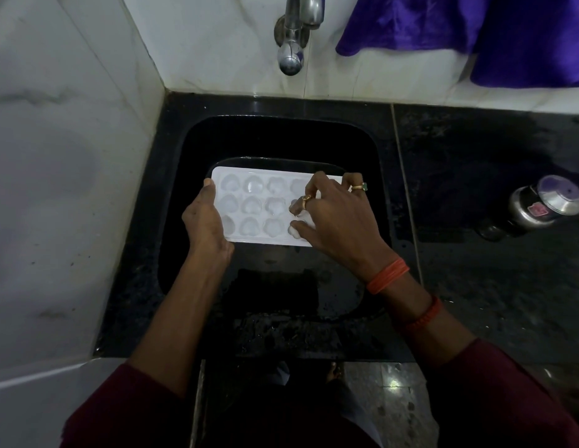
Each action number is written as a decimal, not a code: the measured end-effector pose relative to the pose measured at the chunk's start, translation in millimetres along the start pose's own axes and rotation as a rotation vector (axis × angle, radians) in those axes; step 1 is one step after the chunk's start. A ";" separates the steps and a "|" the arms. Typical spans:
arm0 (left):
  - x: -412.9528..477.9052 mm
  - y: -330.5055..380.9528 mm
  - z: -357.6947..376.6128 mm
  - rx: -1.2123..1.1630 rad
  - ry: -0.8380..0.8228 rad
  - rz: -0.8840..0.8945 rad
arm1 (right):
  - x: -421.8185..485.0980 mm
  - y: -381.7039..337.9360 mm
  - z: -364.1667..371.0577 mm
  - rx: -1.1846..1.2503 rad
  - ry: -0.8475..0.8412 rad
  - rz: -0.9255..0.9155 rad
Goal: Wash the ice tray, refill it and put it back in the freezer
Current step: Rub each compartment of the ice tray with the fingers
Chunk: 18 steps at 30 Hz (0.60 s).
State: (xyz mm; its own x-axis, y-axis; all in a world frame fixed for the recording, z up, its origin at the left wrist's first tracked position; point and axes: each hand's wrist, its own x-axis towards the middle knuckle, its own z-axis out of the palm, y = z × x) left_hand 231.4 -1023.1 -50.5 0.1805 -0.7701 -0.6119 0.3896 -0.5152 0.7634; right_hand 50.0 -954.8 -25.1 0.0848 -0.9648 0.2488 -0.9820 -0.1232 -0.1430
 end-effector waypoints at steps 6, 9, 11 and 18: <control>-1.4 1.7 1.1 -0.006 -0.003 0.003 | -0.1 0.1 -2.2 0.003 -0.017 0.014; -0.9 0.9 0.3 -0.005 -0.004 0.001 | -1.5 0.7 -2.5 0.000 -0.007 0.010; -0.6 0.3 -0.5 -0.001 -0.005 0.003 | -1.4 0.8 -3.7 -0.011 0.011 0.016; -2.1 1.2 -1.6 0.007 -0.008 0.003 | -2.3 2.8 -7.0 0.044 0.015 0.009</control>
State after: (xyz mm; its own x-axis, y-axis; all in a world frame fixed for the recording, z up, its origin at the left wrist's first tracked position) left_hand 233.0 -1021.5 -48.6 0.1747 -0.7744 -0.6081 0.3830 -0.5155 0.7665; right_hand 45.9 -951.3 -19.4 0.0730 -0.9625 0.2614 -0.9744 -0.1247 -0.1871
